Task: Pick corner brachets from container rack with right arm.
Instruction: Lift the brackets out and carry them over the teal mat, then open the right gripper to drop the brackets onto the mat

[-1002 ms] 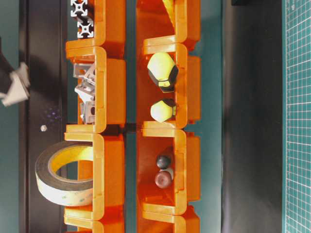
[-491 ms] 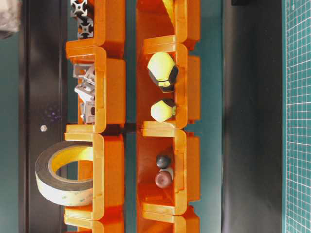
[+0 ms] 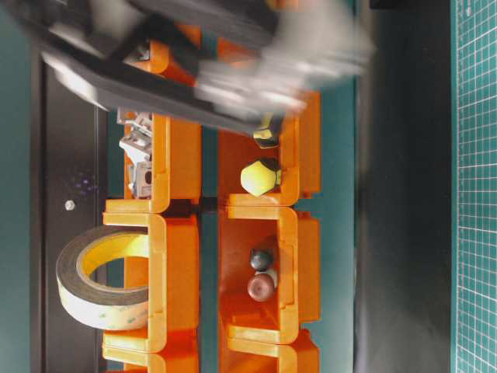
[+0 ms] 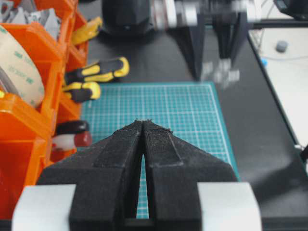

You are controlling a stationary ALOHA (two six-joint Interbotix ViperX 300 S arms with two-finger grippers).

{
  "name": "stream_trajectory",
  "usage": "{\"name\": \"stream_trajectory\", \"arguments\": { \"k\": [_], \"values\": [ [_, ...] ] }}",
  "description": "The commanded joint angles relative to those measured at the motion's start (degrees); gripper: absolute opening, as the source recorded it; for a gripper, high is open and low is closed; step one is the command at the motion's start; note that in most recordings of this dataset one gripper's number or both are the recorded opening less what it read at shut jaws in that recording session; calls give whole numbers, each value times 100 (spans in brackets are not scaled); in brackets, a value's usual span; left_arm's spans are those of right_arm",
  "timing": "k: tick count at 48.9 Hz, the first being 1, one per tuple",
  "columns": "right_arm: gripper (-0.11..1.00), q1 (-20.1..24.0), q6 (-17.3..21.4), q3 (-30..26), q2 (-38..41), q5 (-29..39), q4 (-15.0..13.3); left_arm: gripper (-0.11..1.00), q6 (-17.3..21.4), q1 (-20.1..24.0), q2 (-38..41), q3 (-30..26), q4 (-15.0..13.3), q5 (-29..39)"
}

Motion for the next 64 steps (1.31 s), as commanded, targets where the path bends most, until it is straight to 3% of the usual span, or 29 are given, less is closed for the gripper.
{"name": "stream_trajectory", "arguments": {
  "k": [1,16,54,60,64],
  "values": [
    [54,-35,-167,-308,563,-290,-18,1,-18,-62,9,-132,26,-53],
    [54,-334,-589,-624,1556,-1002,-18,1,-26,-79,9,-132,18,-53],
    [55,-712,-527,-545,1679,-1002,-18,1,-18,-70,9,-88,18,-62],
    [75,-694,-519,-545,1679,-1037,9,1,-9,-62,-26,-88,18,-62],
    [79,-686,-527,-545,1661,-1037,9,1,-18,-70,-79,-88,18,-53]
  ]
}}
